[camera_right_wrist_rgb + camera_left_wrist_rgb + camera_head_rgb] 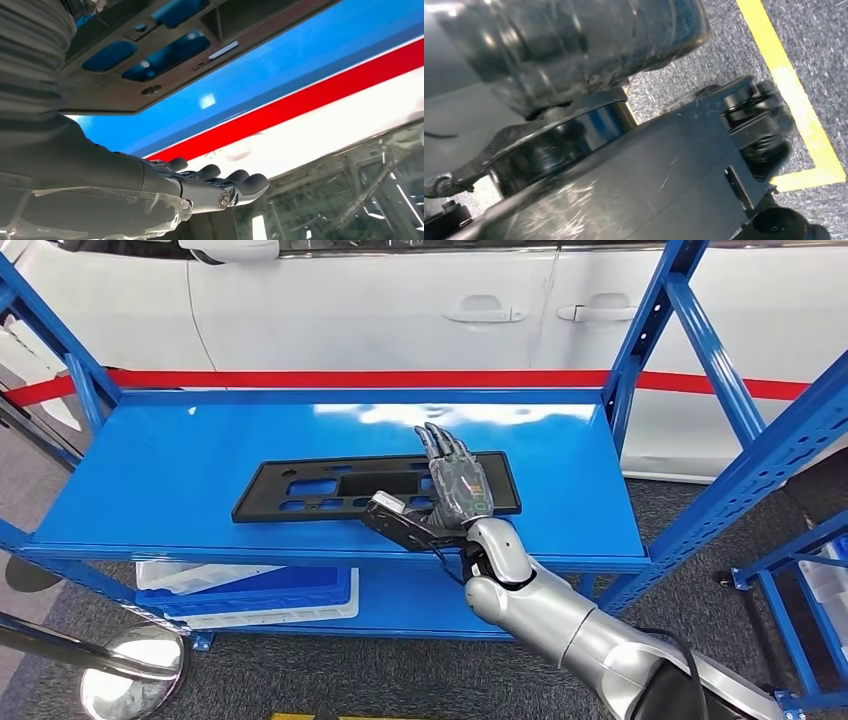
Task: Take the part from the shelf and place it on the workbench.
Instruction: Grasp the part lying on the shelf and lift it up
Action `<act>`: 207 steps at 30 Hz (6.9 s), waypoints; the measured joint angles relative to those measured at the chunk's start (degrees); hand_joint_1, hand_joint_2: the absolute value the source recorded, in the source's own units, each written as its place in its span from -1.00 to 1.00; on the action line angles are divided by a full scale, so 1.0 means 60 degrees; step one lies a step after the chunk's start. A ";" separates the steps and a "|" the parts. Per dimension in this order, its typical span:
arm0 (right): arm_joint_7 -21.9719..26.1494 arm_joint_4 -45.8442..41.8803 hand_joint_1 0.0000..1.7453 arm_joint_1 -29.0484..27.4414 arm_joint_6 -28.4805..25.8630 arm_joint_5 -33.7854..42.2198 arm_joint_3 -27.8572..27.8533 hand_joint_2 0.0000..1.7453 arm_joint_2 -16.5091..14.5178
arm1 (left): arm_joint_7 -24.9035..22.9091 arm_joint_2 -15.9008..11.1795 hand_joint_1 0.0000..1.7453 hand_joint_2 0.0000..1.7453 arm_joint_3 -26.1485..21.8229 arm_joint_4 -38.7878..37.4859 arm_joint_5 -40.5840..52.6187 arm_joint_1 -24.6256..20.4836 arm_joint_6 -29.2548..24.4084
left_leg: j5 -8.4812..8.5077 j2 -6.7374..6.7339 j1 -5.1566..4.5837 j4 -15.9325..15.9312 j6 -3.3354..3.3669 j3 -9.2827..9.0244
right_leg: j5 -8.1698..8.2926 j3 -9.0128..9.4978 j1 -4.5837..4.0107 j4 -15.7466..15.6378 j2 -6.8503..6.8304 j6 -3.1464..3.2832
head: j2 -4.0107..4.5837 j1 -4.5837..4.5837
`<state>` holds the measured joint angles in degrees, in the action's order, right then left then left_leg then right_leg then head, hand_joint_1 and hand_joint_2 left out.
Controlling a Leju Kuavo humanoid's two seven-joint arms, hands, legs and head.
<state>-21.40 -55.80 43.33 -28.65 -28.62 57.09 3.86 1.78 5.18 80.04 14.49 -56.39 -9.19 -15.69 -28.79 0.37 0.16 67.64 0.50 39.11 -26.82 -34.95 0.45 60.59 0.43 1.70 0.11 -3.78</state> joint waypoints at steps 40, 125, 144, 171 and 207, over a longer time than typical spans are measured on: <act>-0.1726 0.1014 -1.00 0.0254 0.2469 -0.3522 0.0349 1.00 0.0547 | -0.0344 -0.0022 -1.00 -1.00 0.0089 -0.0007 0.0276 0.0050 -0.0083 | 0.0459 -0.0061 -0.0029 -0.1729 0.0295 -0.0966 | -0.0773 -0.0624 0.0041 0.1299 -0.0032 -0.0325 | 0.0000 0.0034; 0.0943 0.0139 -1.00 -0.1077 -0.0540 -0.1605 -0.0491 1.00 0.0111 | -0.0197 -0.0200 -1.00 -1.00 0.0553 -0.0011 0.1440 -0.0068 -0.0017 | 0.0361 0.0013 -0.0083 -0.1462 0.0028 -0.0763 | 0.0012 -0.0014 0.0066 -0.0020 0.0010 -0.0108 | 0.0000 -0.0102; -0.0974 0.0355 -1.00 -0.0186 0.2647 -0.6998 -0.0219 1.00 0.0875 | -0.0580 -0.0587 -1.00 -1.00 0.0553 -0.0011 0.1687 -0.0019 0.0264 | 0.0205 -0.0008 -0.0096 -0.1186 0.0029 -0.0606 | 0.0042 -0.0093 0.0028 0.0042 -0.0003 -0.0052 | 0.0000 -0.0126; -0.1839 0.0950 1.00 -0.0201 0.3202 -0.6861 -0.0027 1.00 0.1485 | -0.0820 -0.0666 -1.00 -1.00 0.0541 -0.0011 0.1548 0.0014 0.0321 | 0.0356 -0.0002 -0.0101 -0.1412 0.0154 -0.0757 | -0.0043 -0.0124 0.0078 0.0151 0.0011 -0.0264 | 0.0000 -0.0116; -0.2614 -0.0488 1.00 -0.1054 -0.0483 -0.8431 -0.0656 1.00 0.2621 | -0.0409 -0.0681 -1.00 -1.00 0.0393 -0.0011 0.2924 0.0058 0.0043 | 0.0234 -0.0015 -0.0122 -0.1307 0.0126 -0.0718 | 0.0002 0.0029 0.0055 -0.0025 -0.0016 -0.0178 | 0.0000 -0.0089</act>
<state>-37.09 -58.73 37.01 -31.55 -79.20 53.16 19.59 -0.67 1.09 82.40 14.43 -38.85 -8.84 -15.44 -27.39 0.28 -0.57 59.80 1.25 34.80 -26.81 -34.78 0.79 60.44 0.33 0.63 0.11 -4.32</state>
